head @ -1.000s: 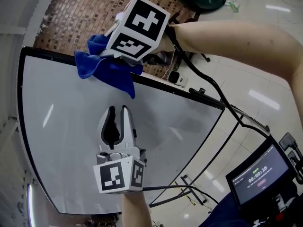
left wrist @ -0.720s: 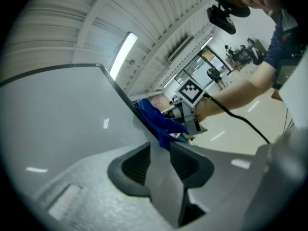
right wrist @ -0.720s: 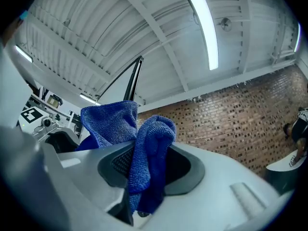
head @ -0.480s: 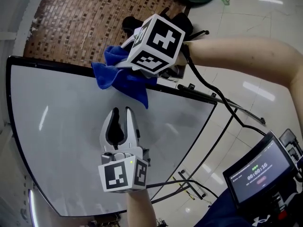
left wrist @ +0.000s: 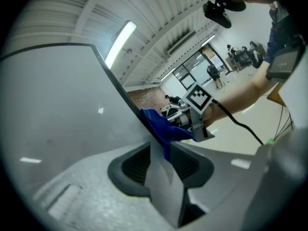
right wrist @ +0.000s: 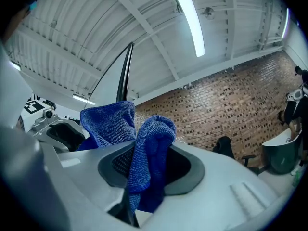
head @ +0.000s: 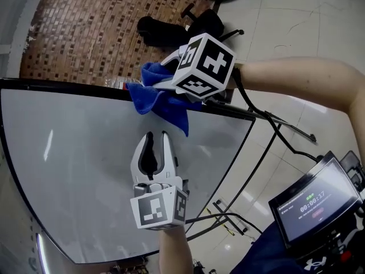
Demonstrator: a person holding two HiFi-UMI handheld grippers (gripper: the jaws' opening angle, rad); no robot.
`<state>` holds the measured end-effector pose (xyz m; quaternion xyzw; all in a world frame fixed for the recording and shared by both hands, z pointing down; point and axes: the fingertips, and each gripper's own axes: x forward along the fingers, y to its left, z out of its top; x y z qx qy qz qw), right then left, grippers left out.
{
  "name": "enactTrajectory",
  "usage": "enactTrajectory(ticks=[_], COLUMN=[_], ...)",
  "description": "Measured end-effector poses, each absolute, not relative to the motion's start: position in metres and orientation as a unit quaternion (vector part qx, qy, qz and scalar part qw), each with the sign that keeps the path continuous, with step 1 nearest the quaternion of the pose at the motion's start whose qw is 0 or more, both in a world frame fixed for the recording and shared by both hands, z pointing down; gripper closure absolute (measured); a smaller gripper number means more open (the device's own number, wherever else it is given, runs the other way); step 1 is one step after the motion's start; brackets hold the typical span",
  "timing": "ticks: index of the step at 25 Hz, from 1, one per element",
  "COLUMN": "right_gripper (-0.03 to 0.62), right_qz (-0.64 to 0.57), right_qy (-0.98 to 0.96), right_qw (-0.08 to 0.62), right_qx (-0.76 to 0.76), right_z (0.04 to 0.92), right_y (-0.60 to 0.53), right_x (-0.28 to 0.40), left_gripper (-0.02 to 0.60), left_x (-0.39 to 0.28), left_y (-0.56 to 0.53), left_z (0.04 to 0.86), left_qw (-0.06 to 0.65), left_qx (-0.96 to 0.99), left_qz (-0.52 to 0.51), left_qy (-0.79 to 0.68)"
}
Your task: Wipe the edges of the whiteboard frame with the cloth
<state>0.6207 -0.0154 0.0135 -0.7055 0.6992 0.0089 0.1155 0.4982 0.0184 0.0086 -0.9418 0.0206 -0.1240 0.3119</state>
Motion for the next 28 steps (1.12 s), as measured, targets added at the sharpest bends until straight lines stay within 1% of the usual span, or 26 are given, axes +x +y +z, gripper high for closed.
enactTrajectory(ticks=[10,17,23,28], right_gripper=[0.462,0.462,0.462,0.461], right_qz=[0.019,0.003,-0.003,-0.002], right_qy=[0.686,0.678,0.677,0.670], right_qw=[0.090,0.082,0.074,0.035], right_qx=[-0.722,-0.730,-0.732,-0.742], right_z=[0.064,0.090,0.119,0.142], right_y=[-0.004,-0.015,-0.006,-0.003], right_x=[0.614,0.609,0.607,0.608], left_gripper=[0.454,0.454,0.454,0.453], left_x=[0.494,0.494,0.497,0.498], left_y=[0.022,0.018,0.030,0.035], left_z=[0.054,0.068,0.096,0.115], left_qw=[0.283,0.264,0.261,0.245], left_qx=[-0.948,-0.952,-0.951,-0.950], left_qz=[-0.147,-0.157,-0.167,-0.191], left_qy=[0.012,0.007,0.008,0.005])
